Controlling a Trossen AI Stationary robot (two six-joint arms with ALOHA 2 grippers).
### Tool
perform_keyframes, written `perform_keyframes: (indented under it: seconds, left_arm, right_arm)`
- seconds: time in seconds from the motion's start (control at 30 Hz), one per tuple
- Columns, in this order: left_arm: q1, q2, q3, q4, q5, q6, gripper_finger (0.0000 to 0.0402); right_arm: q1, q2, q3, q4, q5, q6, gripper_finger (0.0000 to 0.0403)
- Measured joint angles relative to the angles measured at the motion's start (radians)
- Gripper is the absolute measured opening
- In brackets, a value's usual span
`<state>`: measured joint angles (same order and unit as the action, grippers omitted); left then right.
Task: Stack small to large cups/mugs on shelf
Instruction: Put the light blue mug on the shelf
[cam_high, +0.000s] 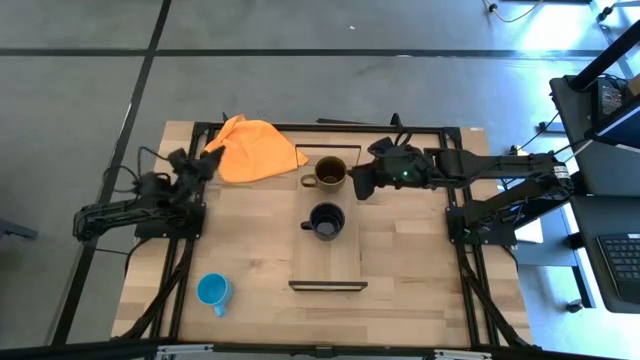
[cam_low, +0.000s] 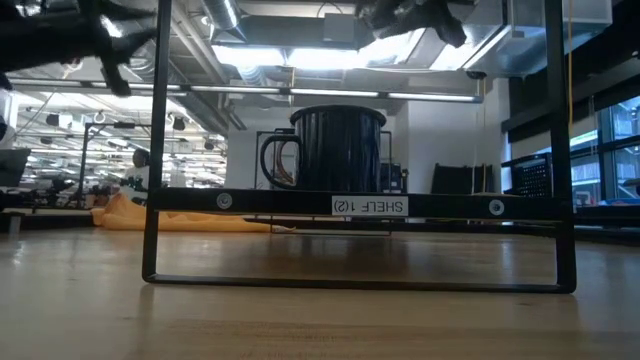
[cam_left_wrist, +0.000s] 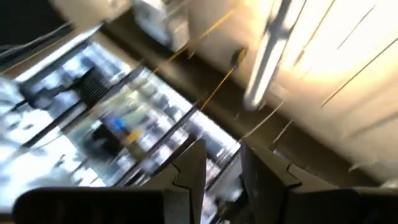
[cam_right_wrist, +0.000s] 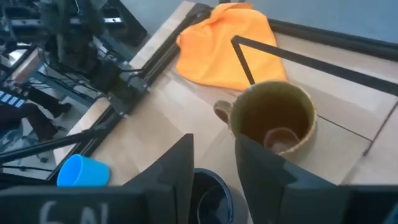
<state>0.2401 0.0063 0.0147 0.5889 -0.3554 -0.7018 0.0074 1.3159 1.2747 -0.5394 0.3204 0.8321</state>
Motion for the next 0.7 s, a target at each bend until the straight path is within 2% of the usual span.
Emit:
perform_keyframes:
  seconds: [0.03, 0.1, 0.17, 0.2, 0.27, 0.33, 0.5, 0.6, 0.7]
  left_arm:
    - [0.0, 0.0, 0.0, 0.053, 0.01, -0.001, 0.0094]
    - [0.0, 0.0, 0.01, 0.15, 0.1, -0.003, 0.0094]
    - [-0.001, 0.0, 0.067, 0.13, 0.207, -0.003, 0.0094]
    - [-0.002, 0.001, 0.117, 0.068, 0.255, -0.003, 0.0094]
    - [-0.002, 0.025, 0.252, -0.168, 0.332, 0.023, 0.0094]
    - [-0.002, 0.08, 0.412, -0.49, 0.405, 0.089, 0.0094]
    - [-0.002, 0.34, 0.796, -1.148, 0.574, 0.278, 0.0094]
    - [-0.003, 0.484, 0.958, -1.451, 0.625, 0.413, 0.0094]
    - [-0.02, 0.592, 1.045, -1.721, 0.615, 0.513, 0.0094]
  right_arm:
    - [0.0, 0.0, 0.0, 0.006, 0.0, -0.005, 0.0119]
    - [0.0, 0.0, 0.0, 0.005, 0.001, -0.009, 0.0119]
    - [0.0, 0.0, 0.0, 0.005, 0.002, -0.025, 0.0119]
    - [0.0, 0.0, 0.0, 0.006, 0.003, -0.028, 0.0119]
    - [0.0, 0.0, 0.0, 0.005, 0.003, -0.029, 0.0119]
    - [0.0, 0.0, 0.0, 0.006, 0.003, -0.029, 0.0119]
    - [0.0, 0.0, 0.0, 0.005, 0.003, -0.026, 0.0119]
    - [0.0, 0.0, 0.0, 0.004, 0.003, -0.025, 0.0119]
    - [0.0, 0.0, 0.0, 0.0, 0.003, -0.005, 0.0119]
